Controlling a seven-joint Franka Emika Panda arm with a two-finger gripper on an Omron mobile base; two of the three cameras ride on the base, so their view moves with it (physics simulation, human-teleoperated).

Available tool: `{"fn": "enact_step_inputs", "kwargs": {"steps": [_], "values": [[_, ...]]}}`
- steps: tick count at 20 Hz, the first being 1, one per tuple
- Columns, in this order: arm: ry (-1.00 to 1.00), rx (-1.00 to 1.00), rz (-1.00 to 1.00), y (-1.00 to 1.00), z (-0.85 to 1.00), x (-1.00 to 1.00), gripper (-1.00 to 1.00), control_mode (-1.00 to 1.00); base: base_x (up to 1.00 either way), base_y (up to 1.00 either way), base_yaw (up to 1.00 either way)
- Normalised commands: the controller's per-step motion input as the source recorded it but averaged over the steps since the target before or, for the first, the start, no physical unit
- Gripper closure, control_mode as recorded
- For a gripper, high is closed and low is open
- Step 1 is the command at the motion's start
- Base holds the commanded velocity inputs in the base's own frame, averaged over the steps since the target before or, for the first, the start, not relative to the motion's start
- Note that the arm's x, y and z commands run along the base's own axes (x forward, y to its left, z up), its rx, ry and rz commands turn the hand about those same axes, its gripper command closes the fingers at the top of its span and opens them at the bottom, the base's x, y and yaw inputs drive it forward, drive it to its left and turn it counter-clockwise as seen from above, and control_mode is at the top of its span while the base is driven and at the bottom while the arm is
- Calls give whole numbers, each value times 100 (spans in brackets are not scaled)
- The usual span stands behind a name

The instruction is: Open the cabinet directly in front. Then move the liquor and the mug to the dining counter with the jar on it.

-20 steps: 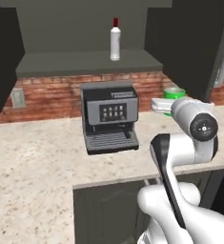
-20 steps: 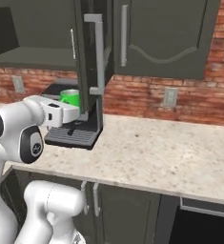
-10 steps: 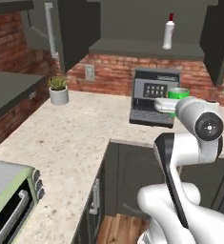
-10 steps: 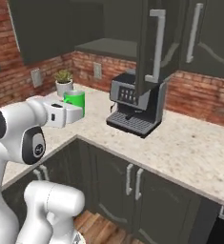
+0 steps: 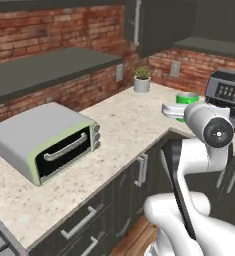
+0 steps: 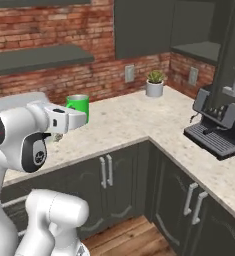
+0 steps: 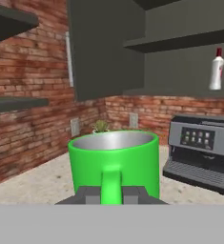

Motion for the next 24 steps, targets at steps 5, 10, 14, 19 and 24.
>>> {"fn": "enact_step_inputs", "kwargs": {"steps": [5,10,14,19,24], "values": [[0,0,0,0,0,0,100,100,-88,-29,72],[0,0,0,0,0,0,100,100,-87,-34,73],[0,0,0,0,0,0,100,100,-88,-22,74],[0,0,0,0,0,0,100,100,-77,-4,75],[0,0,0,0,0,0,100,100,-50,4,73]]}}
